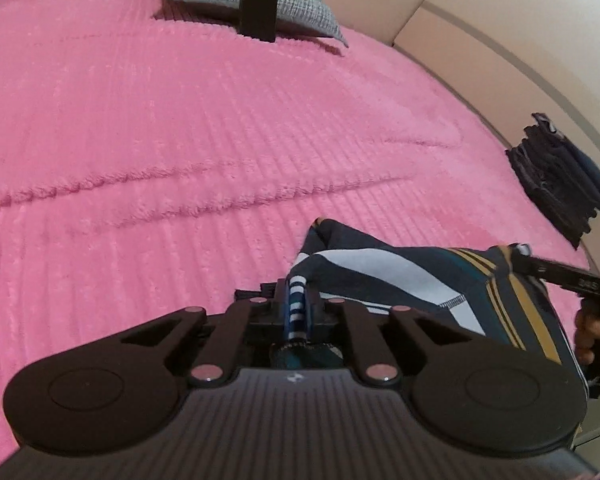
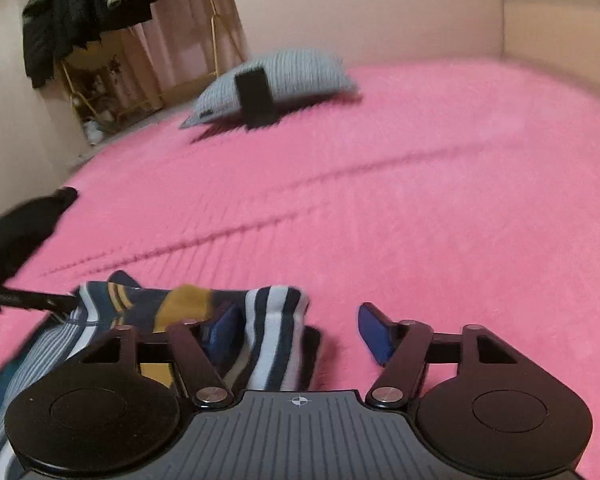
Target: Fold clothes
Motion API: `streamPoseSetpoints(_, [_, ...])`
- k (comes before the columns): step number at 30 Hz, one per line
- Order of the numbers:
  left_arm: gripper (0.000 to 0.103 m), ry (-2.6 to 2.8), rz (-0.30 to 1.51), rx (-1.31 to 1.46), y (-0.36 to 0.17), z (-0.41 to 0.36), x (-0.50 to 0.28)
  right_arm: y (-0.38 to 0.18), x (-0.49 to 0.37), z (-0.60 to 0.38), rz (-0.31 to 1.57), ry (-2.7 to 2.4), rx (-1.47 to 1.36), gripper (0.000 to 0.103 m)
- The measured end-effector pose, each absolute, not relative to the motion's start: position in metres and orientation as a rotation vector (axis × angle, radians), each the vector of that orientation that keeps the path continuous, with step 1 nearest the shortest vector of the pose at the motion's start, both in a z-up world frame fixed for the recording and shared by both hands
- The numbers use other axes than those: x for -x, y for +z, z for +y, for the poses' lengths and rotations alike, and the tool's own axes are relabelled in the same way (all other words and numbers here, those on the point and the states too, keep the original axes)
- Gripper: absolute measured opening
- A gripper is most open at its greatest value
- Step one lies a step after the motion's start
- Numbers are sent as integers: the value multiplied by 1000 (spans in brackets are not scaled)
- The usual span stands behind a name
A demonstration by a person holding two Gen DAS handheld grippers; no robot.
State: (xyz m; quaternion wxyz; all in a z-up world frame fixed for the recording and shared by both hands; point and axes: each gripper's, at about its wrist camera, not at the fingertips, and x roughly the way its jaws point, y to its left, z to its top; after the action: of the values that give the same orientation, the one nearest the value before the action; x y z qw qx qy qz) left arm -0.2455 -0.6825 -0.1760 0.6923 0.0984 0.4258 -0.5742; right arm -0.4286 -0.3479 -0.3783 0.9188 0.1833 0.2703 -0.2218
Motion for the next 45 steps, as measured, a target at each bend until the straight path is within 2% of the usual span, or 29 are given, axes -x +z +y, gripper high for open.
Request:
streamPoseSetpoints(2, [26, -1253, 928, -223, -165, -671, 245, -361, 444, -328, 528, -459, -332, 66])
streamPoseSetpoints(6, [23, -1186, 846, -190, -139, -630, 251, -343, 476, -271, 459, -351, -280, 66])
streamPoseSetpoints(9, [23, -1208, 843, -147, -130, -598, 271, -356, 489, -243, 472, -264, -340, 66])
streamPoseSetpoints(13, [24, -1294, 865, -223, -143, -573, 315, -395, 493, -229, 549, -232, -411, 65])
streamPoseSetpoints(17, [23, -1270, 889, -239, -160, -561, 324, -389, 505, -236, 535, -351, -431, 65])
streamPoseSetpoints(20, [18, -1238, 863, -197, -151, -548, 326, -368, 517, -220, 508, -344, -340, 66])
streamPoseSetpoints(22, [18, -1234, 807, -210, -141, -539, 337, -366, 521, -206, 513, -280, -290, 66])
streamPoseSetpoints(25, [18, -1309, 741, -231, -131, -533, 369, -386, 517, -181, 627, -284, -128, 66])
streamPoseSetpoints(28, [24, -1363, 643, -364, -129, -536, 406, -401, 513, -150, 733, -301, 169, 66])
streamPoseSetpoints(30, [31, -1364, 529, -551, -137, -544, 433, -408, 507, -130, 780, -280, 367, 66])
streamPoseSetpoints(31, [32, -1363, 443, -667, -142, -546, 449, -411, 504, -122, 790, -261, 437, 66])
streamPoseSetpoints(32, [32, -1370, 361, -757, -148, -547, 462, -412, 502, -116, 796, -232, 488, 66])
streamPoseSetpoints(36, [52, -1373, 217, -947, -161, -550, 487, -432, 481, -97, 851, -173, 725, 66])
streamPoseSetpoints(38, [54, -1348, 144, -1031, -168, -548, 494, -450, 477, -93, 879, -160, 829, 66])
streamPoseSetpoints(42, [64, -1298, -10, -1191, -181, -545, 508, -453, 468, -98, 866, -175, 874, 65])
streamPoseSetpoints(43, [64, -1288, -51, -1232, -184, -543, 512, -447, 466, -100, 873, -170, 837, 49])
streamPoseSetpoints(44, [64, -1282, -85, -1270, -187, -544, 514, -440, 464, -103, 877, -168, 798, 38])
streamPoseSetpoints(45, [64, -1277, -115, -1302, -191, -546, 514, -430, 463, -106, 865, -175, 747, 35])
